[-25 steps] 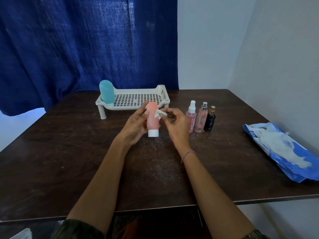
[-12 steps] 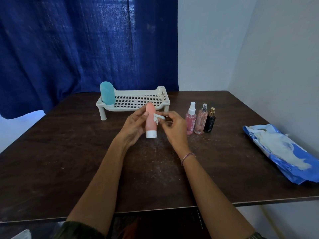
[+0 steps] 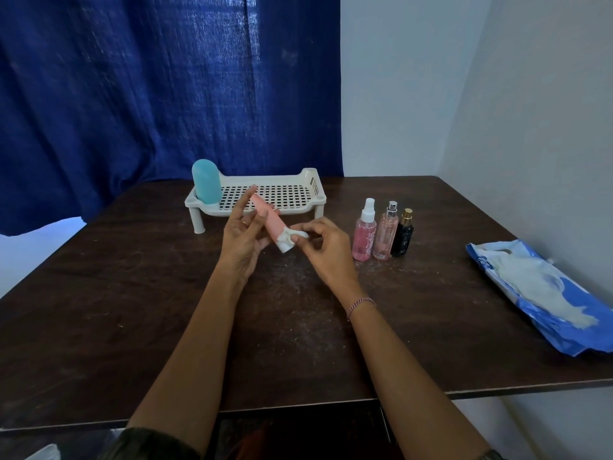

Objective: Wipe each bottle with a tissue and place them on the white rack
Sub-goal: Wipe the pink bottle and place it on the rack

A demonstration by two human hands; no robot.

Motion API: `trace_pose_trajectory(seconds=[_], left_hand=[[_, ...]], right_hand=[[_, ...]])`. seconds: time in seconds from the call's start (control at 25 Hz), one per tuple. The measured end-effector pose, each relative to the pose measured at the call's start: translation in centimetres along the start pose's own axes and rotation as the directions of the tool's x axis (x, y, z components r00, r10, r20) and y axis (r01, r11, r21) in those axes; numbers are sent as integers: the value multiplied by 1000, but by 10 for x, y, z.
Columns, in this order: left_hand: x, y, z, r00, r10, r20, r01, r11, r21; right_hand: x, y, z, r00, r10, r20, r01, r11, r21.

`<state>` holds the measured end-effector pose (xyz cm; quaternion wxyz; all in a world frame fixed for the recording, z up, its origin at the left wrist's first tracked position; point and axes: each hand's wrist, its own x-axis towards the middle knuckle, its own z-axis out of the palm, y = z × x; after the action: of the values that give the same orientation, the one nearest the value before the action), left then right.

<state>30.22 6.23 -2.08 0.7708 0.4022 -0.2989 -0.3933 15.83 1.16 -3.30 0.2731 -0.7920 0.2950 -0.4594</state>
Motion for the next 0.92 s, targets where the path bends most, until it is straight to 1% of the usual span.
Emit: trace_pose_trajectory(seconds=[0.16,0.24,0.28,0.4,0.52,0.64,0.8,0.84,0.92], left_hand=[[1,-2,-4,999,33,-24,-33,999,-1],[2,-2,-4,999,28,-31,-29,999,-19],[2,-2,-4,999,18,-32,-19,999,-28],[1,-1,-1,1000,-21,-17,20,998,-56],[1,-2,-1,997,-80,4,80,987,-142],[2,-2,0,988,-153,-18,143,956,-256],[3,-3,2,982,-181,-49,152,919,-363],[3,-3,2,981,-185,-57,150,912,-381],[3,-2,2,979,-193,-71,148,900,-409]], right_hand=[[-4,-1,6,973,-212,97,222,969,-112],[-5,-1,8,961,-255,111,270,952,-146],[-5,-2,7,964,-250,89,261,954,-148],[-3,-2,4,987,-148,-57,142,986,-86],[0,-1,-1,983,-20,-182,24,1000,20],[0,-3,-1,973,85,-212,-60,991,122],[1,-4,1,952,191,-237,-86,916,392],[1,-5,1,944,213,-252,-89,900,426],[1,-5,0,930,219,-294,-79,904,421]])
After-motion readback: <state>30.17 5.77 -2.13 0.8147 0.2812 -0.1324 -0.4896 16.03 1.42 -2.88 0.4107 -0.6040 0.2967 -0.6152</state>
